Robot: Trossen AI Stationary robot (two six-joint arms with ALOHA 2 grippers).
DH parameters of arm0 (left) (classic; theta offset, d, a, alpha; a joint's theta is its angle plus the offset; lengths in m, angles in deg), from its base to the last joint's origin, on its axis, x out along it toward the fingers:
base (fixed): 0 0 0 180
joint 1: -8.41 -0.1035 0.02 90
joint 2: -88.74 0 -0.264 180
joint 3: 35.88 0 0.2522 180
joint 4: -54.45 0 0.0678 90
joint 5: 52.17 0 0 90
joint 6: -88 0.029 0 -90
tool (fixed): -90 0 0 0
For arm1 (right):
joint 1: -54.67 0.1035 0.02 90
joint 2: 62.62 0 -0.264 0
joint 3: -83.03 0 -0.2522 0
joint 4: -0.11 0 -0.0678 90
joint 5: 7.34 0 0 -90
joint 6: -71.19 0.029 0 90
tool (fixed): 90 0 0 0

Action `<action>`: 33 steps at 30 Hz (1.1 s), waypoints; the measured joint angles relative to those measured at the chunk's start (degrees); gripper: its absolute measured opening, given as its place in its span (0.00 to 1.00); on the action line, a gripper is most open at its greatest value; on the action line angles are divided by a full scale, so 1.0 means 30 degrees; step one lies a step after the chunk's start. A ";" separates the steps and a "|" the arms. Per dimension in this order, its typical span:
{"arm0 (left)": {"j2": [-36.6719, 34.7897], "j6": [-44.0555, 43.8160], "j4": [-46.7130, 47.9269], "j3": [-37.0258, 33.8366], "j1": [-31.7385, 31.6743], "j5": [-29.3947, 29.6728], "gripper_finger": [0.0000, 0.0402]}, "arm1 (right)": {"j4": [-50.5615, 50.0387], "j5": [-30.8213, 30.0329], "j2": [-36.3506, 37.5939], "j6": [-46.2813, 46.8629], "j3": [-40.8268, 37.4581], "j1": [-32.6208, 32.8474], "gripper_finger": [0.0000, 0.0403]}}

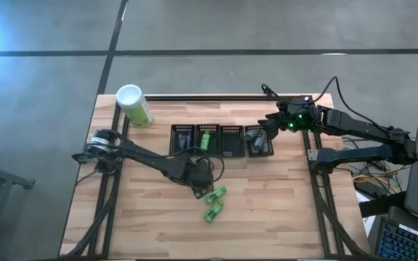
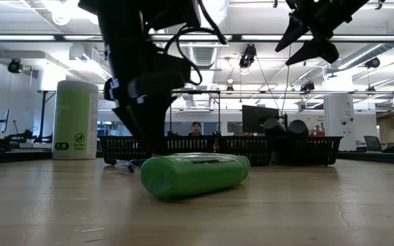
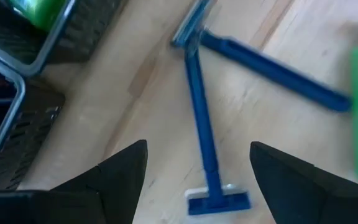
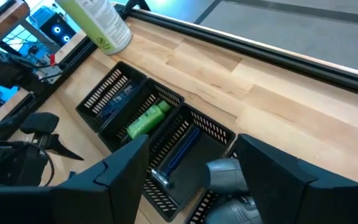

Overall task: Pick & Place Travel size toiletries
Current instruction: Put the blue razor into the middle right black bin

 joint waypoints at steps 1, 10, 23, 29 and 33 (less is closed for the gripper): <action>0.0000 0.0164 -0.0063 -0.0157 0.0005 -0.0002 0.72 | 0.0091 0.0000 -0.0003 -0.0004 -0.0119 0.0000 0.60; 0.0000 0.2602 -0.1706 -0.1535 0.0146 0.0341 0.72 | 0.0261 -0.0007 -0.0007 -0.0007 -0.0861 0.0000 0.66; -0.0085 0.1460 -0.4154 -0.3009 -0.0089 -0.0822 0.61 | 0.0751 -0.0511 -0.0007 -0.0741 -0.0881 0.0000 0.73; -0.0087 0.2341 -0.4412 -0.3042 -0.0256 -0.1150 0.42 | 0.0944 -0.0711 -0.0007 -0.0954 -0.0881 -0.0015 0.74; -0.0080 0.2825 -0.4568 -0.3049 -0.0397 -0.1258 0.29 | 0.0964 -0.1005 -0.0031 -0.0969 -0.0881 -0.0015 0.71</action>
